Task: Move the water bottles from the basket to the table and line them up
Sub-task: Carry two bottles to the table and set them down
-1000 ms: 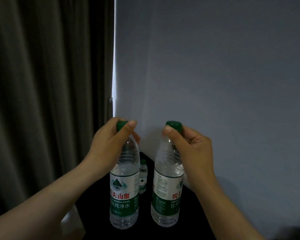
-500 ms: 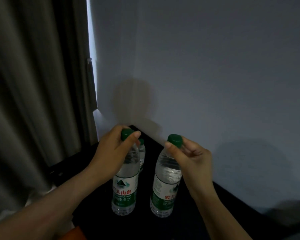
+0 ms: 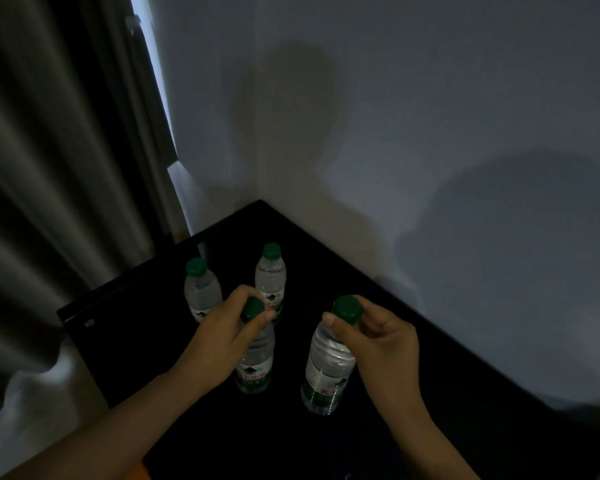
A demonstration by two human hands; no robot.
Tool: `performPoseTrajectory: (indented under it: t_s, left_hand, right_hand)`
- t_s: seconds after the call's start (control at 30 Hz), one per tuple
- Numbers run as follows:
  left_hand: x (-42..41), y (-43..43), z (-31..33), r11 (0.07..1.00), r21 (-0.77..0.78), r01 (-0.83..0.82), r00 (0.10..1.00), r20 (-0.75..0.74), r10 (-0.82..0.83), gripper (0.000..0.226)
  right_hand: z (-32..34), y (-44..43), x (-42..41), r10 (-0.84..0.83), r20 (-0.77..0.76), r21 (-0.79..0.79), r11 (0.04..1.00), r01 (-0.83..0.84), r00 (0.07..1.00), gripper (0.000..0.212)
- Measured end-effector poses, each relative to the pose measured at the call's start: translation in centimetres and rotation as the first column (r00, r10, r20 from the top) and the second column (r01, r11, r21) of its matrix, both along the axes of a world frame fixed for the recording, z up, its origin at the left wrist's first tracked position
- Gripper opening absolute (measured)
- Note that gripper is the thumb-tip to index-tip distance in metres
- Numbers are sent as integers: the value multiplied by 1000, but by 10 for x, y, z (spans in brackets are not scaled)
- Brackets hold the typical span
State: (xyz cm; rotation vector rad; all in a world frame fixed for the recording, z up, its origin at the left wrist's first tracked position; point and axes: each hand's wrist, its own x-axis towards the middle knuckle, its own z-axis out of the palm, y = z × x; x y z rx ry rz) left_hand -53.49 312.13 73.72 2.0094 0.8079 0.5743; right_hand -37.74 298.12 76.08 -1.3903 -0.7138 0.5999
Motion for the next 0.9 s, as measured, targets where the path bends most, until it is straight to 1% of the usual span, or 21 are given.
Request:
performPoseTrajectory:
  t_s: [0.07, 0.17, 0.27, 0.4, 0.47, 0.57, 0.73, 0.83, 0.9]
  left_hand:
    - [6, 4, -12, 999, -51, 0, 1000, -15, -1, 31]
    - [12, 9, -30, 996, -89, -23, 1000, -16, 22, 18]
    - [14, 12, -40, 993, -102, -61, 998, 5, 62, 26]
    - [13, 13, -53, 985, -121, -124, 991, 28, 128, 28]
    - [12, 10, -59, 983, -115, -145, 989, 26, 149, 32]
    - [11, 5, -65, 984, -77, -163, 986, 16, 164, 29]
    - [7, 9, -69, 985, -57, -161, 987, -11, 161, 20]
    - [7, 9, -70, 987, -45, -152, 988, -23, 151, 15]
    - [7, 9, -70, 988, -39, -149, 989, -20, 148, 14]
  right_hand:
    - [-12, 1, 7, 21, 15, -38, 999, -20, 1000, 10]
    - [-25, 5, 14, 38, 31, -97, 995, -35, 999, 10]
    - [-35, 9, 19, 46, 35, -116, 992, -42, 998, 11]
    - [-46, 12, 25, 78, 1, -119, 990, -77, 997, 15]
    - [-52, 14, 26, 96, 14, -156, 983, -93, 995, 20]
    - [-58, 20, 28, 97, 67, -209, 975, -81, 993, 25]
    - [-64, 33, 30, 111, 201, -301, 953, -46, 973, 29]
    - [-68, 42, 30, 118, 264, -332, 943, -25, 957, 25]
    - [-72, 48, 30, 137, 307, -360, 933, -19, 942, 17]
